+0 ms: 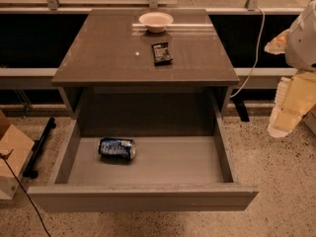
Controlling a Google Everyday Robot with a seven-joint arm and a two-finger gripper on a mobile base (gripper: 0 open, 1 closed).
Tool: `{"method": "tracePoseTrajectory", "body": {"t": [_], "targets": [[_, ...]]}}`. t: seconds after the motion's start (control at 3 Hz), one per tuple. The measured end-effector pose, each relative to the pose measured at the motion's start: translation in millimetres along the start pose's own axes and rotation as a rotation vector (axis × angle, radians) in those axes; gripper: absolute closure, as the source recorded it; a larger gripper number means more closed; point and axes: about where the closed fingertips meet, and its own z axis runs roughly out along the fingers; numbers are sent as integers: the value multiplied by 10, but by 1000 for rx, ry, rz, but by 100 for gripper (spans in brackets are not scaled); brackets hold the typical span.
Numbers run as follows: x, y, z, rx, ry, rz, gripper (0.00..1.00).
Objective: Pick pepsi can from top drawer and place on counter
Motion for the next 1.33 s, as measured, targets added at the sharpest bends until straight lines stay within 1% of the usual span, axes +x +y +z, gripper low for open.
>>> {"method": "tracePoseTrajectory", "body": {"t": [0.33, 0.67, 1.0, 1.33], "targets": [[-25, 2, 12, 4, -11, -1, 0], [-157, 36, 146, 1, -70, -7, 0], [-398, 109, 456, -26, -163, -19, 0], [-662, 167, 839, -52, -247, -9, 0]]}}
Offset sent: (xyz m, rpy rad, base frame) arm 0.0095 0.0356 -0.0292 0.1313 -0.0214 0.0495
